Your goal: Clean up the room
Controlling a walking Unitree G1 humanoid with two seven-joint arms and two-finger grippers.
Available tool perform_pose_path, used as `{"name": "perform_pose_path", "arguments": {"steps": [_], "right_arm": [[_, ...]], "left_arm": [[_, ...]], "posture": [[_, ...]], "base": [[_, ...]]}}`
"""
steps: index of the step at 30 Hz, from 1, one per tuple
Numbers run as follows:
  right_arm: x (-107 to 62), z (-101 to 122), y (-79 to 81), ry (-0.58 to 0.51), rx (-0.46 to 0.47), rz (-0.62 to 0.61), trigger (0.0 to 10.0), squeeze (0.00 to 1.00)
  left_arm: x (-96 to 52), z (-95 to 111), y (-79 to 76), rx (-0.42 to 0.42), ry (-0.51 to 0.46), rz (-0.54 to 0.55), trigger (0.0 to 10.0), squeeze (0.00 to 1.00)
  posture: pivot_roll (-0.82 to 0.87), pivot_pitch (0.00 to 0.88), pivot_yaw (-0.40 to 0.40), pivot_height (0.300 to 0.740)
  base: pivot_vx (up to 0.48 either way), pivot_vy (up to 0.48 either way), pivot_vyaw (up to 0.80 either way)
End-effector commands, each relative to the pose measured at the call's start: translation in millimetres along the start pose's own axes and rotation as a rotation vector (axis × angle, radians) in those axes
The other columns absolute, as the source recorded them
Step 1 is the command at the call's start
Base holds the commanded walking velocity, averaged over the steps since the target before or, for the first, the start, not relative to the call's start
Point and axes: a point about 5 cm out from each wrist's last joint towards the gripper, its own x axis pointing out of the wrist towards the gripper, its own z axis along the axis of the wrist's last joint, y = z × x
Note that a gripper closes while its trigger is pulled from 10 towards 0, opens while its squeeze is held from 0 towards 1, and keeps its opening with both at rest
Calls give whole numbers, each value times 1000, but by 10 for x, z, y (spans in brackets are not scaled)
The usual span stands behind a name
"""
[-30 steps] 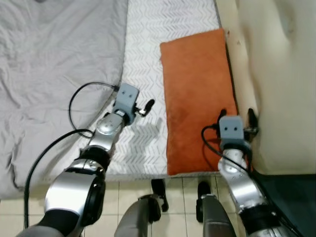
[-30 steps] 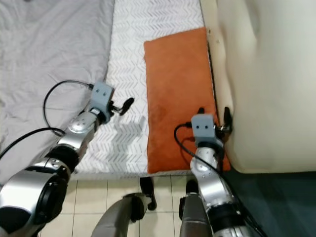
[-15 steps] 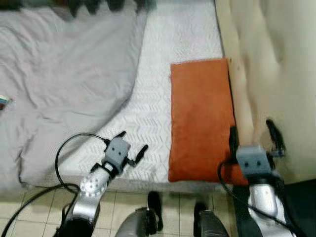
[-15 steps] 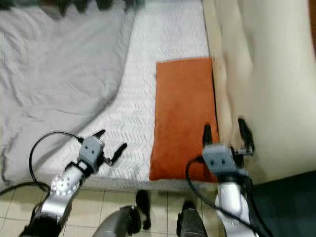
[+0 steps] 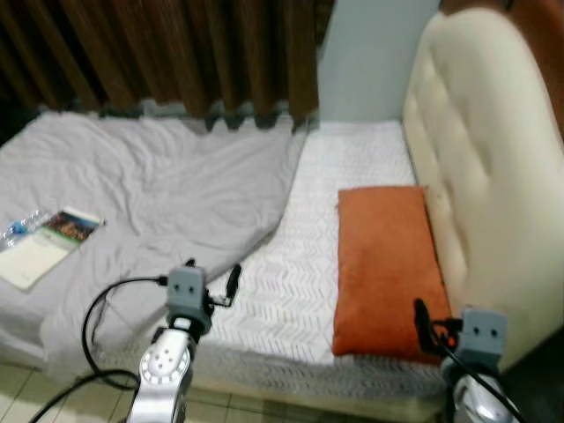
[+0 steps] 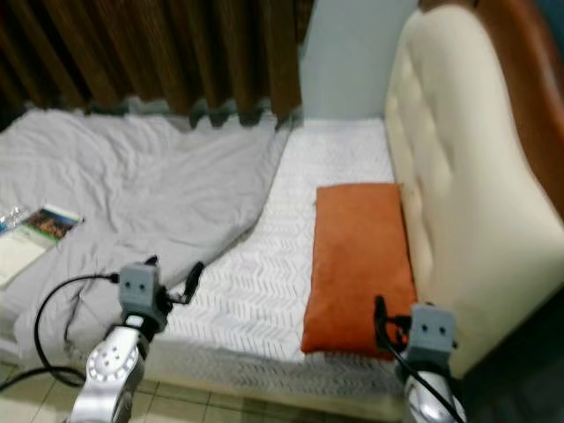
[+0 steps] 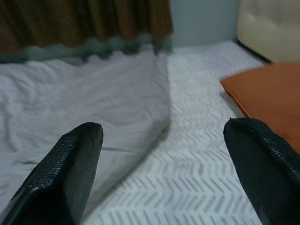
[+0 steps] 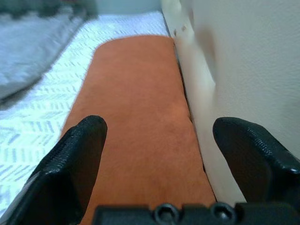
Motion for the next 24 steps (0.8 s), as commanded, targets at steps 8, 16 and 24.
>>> {"name": "perform_pose_path", "arguments": {"steps": [8,16,24], "right_arm": [[260,38,184,-15,-29,95,10000,0],[251,87,139,-65,-59,85,10000,0],[123,-50,31,-41,-96,43,10000,0]], "left_arm": [[276,36,-117,-66,58,-66,10000,0],[243,-36,-116,-106,71,-66,10000,0],[49,-16,-2,-107,49,-80,10000,0]], "posture": [[-124,0,100,740],[-120,0,78,740],[-88,0,54,740]], "base": [[-347,296,0],[-328,354,0],[-316,367,0]]}}
